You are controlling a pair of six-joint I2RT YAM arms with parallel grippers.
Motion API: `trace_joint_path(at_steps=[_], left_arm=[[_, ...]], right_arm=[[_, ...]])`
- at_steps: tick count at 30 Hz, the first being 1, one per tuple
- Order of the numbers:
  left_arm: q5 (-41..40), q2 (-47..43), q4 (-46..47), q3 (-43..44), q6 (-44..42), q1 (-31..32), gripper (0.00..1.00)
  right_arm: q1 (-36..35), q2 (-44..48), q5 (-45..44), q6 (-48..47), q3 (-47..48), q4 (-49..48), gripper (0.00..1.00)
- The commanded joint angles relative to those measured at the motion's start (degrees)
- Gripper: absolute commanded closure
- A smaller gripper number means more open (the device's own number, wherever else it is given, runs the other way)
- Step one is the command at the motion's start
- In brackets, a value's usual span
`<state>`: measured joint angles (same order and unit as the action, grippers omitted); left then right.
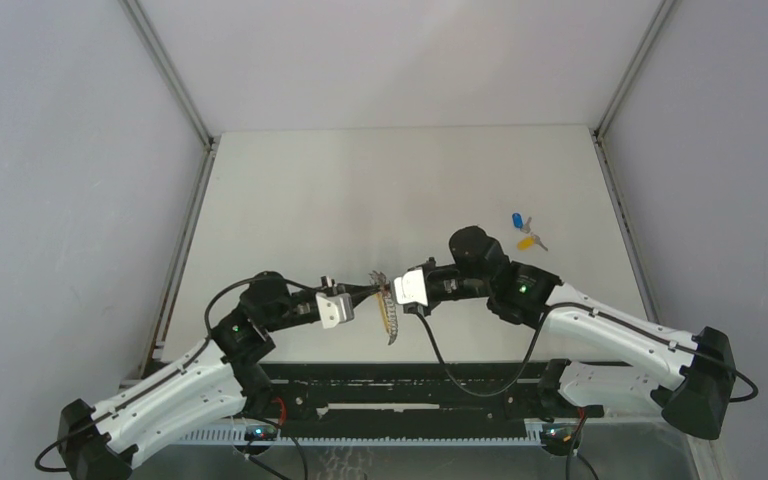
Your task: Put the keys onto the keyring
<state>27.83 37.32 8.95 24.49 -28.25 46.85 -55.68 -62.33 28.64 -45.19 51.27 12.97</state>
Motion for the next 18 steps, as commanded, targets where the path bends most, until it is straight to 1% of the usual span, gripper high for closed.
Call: trace_joint_path(at_steps=[1, 3, 6, 7, 9, 12, 18], left_arm=[[3.26, -1.84, 8.87, -0.98, 1.86, 0.26, 1.00], [2.69, -2.13, 9.02, -1.31, 1.96, 0.26, 1.00], [0.49, -2.43, 7.57, -1.51, 1.89, 0.26, 1.00], [-4.06, -2.80, 6.72, -2.68, 2.89, 0.26, 1.00], [-7.19, -3.38, 8.82, -4.71, 5.55, 0.39, 1.00], [-12.99, -4.11, 12.27, -7.83, 8.62, 1.24, 1.00], [-20.61, -8.59, 15.39, -11.55, 13.26, 1.84, 1.00]], right_arm=[[1.39, 0.29, 5.21, 2.19, -1.15, -5.51, 1.00], [2.31, 0.65, 6.23, 2.82, -1.72, -6.48, 1.00], [3.17, 1.20, 5.47, 4.30, -2.06, -6.58, 1.00], [4.12, 2.37, 3.46, 7.60, -3.10, -6.83, 1.00], [4.59, 3.66, 1.74, 10.40, -4.59, -7.46, 1.00], [4.13, 5.26, -3.45, 15.11, -7.62, -8.57, 1.00], [0.27, 7.72, -14.36, 24.93, -13.35, -7.10, 1.00]])
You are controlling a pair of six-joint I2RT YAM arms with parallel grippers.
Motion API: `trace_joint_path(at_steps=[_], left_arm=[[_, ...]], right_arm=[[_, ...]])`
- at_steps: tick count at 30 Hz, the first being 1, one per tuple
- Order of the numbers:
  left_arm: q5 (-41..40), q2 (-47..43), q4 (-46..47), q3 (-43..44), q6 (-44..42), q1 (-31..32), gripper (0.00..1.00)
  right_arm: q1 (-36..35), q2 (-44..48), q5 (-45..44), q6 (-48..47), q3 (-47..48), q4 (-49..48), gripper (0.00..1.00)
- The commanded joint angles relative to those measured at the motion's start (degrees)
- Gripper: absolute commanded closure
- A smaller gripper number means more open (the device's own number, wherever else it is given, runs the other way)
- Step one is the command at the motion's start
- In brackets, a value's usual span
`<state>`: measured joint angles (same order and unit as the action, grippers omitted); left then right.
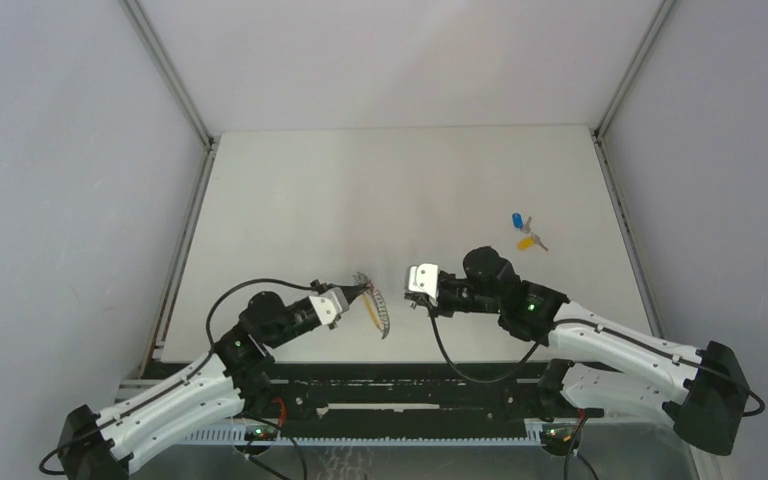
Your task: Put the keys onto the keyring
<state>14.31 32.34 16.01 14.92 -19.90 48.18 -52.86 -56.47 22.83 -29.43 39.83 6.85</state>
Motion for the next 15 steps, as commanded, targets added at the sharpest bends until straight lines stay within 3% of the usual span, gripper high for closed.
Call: trace_joint_path(at_steps=[1, 10, 15], left_arm=[[-8.23, -4.55, 8.58, -2.40, 5.59, 0.51, 1.00], [-20.42, -11.45, 6.40, -3.84, 11.66, 0.51, 1.00], [-25.16, -15.00, 4.10, -3.88, 14.48, 0.51, 1.00]], right_arm=[[-3.66, 2.15, -10.57, 11.01, -2.60, -0.29, 1.00], [-10.41, 1.18, -26.56, 30.10, -12.29, -1.82, 1.00], [-10.65, -5.96, -30.03, 32.04, -15.83, -9.57, 1.00]])
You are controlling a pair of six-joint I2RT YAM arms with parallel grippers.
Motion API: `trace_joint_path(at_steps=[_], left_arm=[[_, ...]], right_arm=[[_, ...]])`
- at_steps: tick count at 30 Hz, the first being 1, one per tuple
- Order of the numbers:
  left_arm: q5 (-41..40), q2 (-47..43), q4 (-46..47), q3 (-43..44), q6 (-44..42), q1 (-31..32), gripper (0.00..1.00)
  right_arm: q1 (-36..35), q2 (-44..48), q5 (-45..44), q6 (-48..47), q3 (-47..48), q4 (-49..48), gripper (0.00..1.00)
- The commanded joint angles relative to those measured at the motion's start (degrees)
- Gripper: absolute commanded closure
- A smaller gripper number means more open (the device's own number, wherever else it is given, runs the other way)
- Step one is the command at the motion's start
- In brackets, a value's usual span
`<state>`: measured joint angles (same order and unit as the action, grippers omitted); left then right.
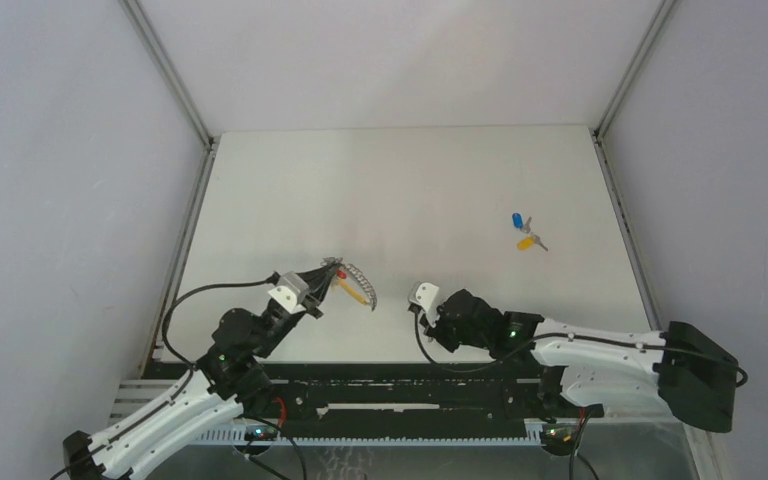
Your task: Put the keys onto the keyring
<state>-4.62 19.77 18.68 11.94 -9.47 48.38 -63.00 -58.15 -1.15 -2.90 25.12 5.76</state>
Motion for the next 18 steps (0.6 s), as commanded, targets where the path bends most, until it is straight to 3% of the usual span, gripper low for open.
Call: trace_joint_path(at_steps=[1, 18], left_arm=[[-7.04, -2.53, 0.66, -0.55, 4.62, 0.31, 1.00], [-10.49, -2.81, -1.30, -0.24, 6.29, 0.31, 1.00]], right_arm=[[-0.47, -6.01, -6.74, 5.30, -1.60, -10.89, 1.00], [3.84, -29.06, -6.76, 1.01, -3.63, -49.60, 1.00]])
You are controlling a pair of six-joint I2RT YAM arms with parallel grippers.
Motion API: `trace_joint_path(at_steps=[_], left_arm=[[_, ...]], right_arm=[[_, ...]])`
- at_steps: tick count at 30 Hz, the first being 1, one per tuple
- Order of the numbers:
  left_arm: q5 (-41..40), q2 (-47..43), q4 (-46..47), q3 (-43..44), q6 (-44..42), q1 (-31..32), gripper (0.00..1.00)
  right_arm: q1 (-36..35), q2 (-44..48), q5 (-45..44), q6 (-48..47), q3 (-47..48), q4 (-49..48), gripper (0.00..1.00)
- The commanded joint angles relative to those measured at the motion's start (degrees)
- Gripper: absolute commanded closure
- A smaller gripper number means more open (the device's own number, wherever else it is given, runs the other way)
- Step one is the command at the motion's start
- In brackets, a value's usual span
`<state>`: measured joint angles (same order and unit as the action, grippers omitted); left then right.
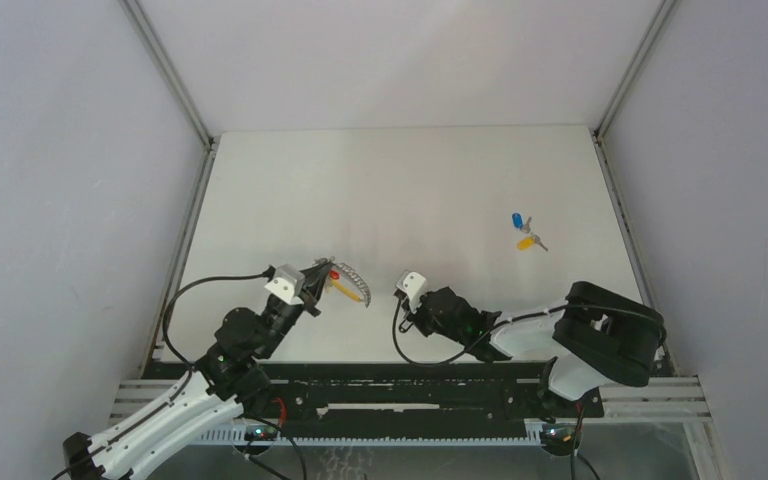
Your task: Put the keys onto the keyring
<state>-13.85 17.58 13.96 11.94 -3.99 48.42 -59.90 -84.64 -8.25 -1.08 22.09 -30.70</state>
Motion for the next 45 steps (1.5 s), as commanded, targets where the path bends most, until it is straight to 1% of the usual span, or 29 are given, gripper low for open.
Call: trace_joint_path(at_steps=[1, 6, 9, 12, 15, 18, 22, 24, 26, 28, 30, 32, 37, 41, 45], left_arm=[[-1.27, -0.67, 3.71, -0.44, 0.75, 0.27, 1.00], [-1.51, -0.71, 4.90, -1.36, 0.23, 0.27, 1.00], [-1.53, -0.80, 5.39, -1.81, 0.08, 0.27, 1.00], [-1.53, -0.89, 5.56, -2.08, -0.20, 0.27, 1.00], [-1.89, -1.13, 5.56, -2.39, -0.42, 0.27, 1.00], [-2.55, -2.06, 5.63, -2.99, -0.78, 0.27, 1.00], [-3.65, -3.78, 5.81, -4.20, -1.43, 0.27, 1.00], [-4.24, -4.70, 5.90, -4.80, -1.82, 0.27, 1.00], [-4.65, -5.19, 5.93, -5.31, -2.39, 0.27, 1.00], [-4.84, -5.38, 5.91, -5.52, -2.85, 0.27, 1.00], [-4.88, -5.18, 5.67, -5.40, -3.01, 0.27, 1.00], [-4.72, -4.83, 5.60, -5.27, -3.13, 0.27, 1.00], [-4.48, -4.02, 5.38, -5.00, -3.40, 0.27, 1.00], [-3.87, -3.54, 5.58, -5.05, -3.48, 0.27, 1.00], [-3.73, -3.26, 5.39, -4.96, -3.43, 0.27, 1.00]], right_arm=[[1.02, -4.17, 0.17, -0.74, -0.73, -15.34, 1.00], [2.81, -10.65, 0.77, -0.94, -1.65, -25.65, 1.00], [3.32, -13.28, 1.95, -1.28, -1.67, -29.08, 1.00], [3.81, -14.31, 2.48, -0.16, -1.57, -29.20, 1.00], [3.68, -12.55, 3.18, 0.90, -1.45, -26.14, 1.00], [3.65, -7.38, 4.39, 2.07, -0.49, -18.75, 0.89], [5.29, 2.83, 6.77, 5.90, 4.36, -0.70, 0.77], [7.77, 6.94, 9.96, 8.43, 6.99, 10.12, 0.74], [11.04, 9.77, 14.39, 11.06, 10.08, 18.72, 0.68], [14.46, 10.63, 18.97, 12.70, 14.31, 28.12, 0.67], [16.75, 10.14, 21.72, 13.63, 19.02, 37.42, 0.65], [19.16, 8.55, 25.94, 13.74, 23.13, 44.51, 0.65], [22.93, 1.86, 35.23, 13.38, 32.20, 57.41, 0.64], [24.64, -6.57, 42.95, 12.59, 39.29, 63.80, 0.65], [25.33, -13.80, 46.13, 10.68, 44.02, 68.23, 0.65]])
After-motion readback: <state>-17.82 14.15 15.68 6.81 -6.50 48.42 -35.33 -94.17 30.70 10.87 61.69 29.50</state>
